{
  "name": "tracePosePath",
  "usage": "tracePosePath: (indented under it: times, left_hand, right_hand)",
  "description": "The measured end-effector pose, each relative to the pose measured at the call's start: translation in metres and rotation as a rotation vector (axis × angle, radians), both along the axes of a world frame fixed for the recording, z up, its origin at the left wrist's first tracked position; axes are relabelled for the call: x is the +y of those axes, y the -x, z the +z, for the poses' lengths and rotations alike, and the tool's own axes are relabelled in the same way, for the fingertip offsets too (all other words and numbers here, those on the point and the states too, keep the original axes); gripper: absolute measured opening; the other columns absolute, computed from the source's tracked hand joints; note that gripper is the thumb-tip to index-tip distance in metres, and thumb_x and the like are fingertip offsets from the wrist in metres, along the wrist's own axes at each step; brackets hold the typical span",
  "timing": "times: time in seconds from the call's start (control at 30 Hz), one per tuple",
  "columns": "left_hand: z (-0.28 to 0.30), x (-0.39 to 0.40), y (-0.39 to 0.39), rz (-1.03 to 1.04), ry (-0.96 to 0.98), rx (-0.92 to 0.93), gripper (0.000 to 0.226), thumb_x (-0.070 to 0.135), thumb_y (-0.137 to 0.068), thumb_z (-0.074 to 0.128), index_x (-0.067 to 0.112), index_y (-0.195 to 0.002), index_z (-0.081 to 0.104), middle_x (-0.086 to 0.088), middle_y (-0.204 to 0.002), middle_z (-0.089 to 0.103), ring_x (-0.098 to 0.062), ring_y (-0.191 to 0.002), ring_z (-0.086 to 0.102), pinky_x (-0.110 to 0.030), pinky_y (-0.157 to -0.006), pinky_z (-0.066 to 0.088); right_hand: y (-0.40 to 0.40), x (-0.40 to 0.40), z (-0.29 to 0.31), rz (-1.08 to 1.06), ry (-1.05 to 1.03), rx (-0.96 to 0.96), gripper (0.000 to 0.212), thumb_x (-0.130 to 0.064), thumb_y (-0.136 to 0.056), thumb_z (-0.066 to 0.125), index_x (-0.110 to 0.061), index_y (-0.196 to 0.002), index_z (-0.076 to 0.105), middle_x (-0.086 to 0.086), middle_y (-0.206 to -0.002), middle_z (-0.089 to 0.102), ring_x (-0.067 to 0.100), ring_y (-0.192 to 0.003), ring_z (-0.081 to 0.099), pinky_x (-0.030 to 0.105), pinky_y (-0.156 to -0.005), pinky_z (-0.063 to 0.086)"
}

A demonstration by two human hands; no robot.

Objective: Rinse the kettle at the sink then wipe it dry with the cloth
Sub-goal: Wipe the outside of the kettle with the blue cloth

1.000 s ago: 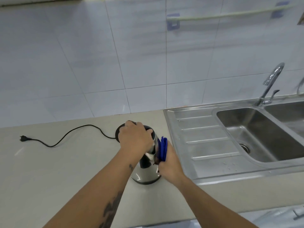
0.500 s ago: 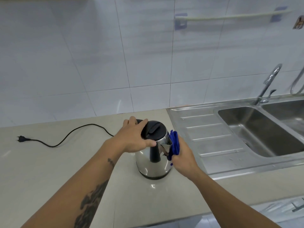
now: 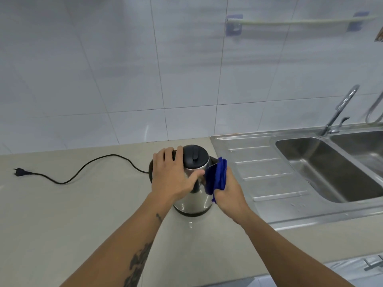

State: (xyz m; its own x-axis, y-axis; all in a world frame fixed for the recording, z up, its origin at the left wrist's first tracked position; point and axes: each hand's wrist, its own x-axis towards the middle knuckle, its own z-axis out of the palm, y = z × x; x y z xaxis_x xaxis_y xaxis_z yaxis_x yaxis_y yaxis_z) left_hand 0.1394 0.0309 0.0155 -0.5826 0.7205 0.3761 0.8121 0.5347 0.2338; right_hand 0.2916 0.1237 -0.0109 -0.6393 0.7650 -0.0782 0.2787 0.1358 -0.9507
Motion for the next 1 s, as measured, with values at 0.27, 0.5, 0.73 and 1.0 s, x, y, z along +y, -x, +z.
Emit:
tracePosePath:
  times: [0.27, 0.5, 0.73, 1.0]
  left_hand:
    - [-0.014, 0.016, -0.012, 0.115, 0.042, 0.142, 0.068, 0.065, -0.091, 0.036, 0.032, -0.15, 0.033, -0.019, -0.131, 0.048, -0.042, -0.121, 0.04, -0.059, -0.106, 0.03]
    - [-0.011, 0.009, -0.002, 0.062, 0.093, 0.208, 0.063, 0.059, -0.093, 0.031, 0.037, -0.151, 0.026, -0.011, -0.131, 0.049, -0.038, -0.113, 0.042, -0.055, -0.096, 0.035]
    - [-0.007, 0.01, 0.0, 0.159, 0.095, 0.161, 0.063, 0.063, -0.091, 0.037, 0.042, -0.15, 0.025, -0.008, -0.132, 0.048, -0.035, -0.112, 0.041, -0.054, -0.092, 0.032]
    - [-0.004, 0.01, 0.015, 0.13, 0.082, 0.05, 0.062, 0.057, -0.094, 0.042, 0.044, -0.151, 0.023, -0.003, -0.143, 0.042, -0.033, -0.125, 0.034, -0.053, -0.107, 0.025]
  right_hand:
    - [0.025, 0.001, -0.043, -0.02, -0.003, -0.005, 0.074, 0.009, -0.07, 0.062, -0.028, -0.133, 0.05, 0.007, -0.122, 0.06, 0.029, -0.109, 0.065, 0.033, -0.083, 0.061]
    - [0.023, -0.018, -0.071, -0.019, -0.056, -0.012, 0.105, 0.007, -0.066, 0.056, -0.023, -0.159, 0.018, 0.002, -0.152, 0.034, 0.022, -0.133, 0.049, 0.039, -0.109, 0.05]
    - [0.04, -0.024, -0.057, -0.037, 0.011, -0.104, 0.108, 0.009, -0.064, 0.059, -0.02, -0.158, 0.016, 0.005, -0.154, 0.03, 0.028, -0.134, 0.045, 0.047, -0.112, 0.047]
    - [0.02, -0.047, -0.058, 0.026, -0.014, -0.124, 0.087, 0.012, -0.083, 0.053, -0.029, -0.155, 0.029, 0.0, -0.145, 0.047, 0.019, -0.127, 0.051, 0.028, -0.102, 0.05]
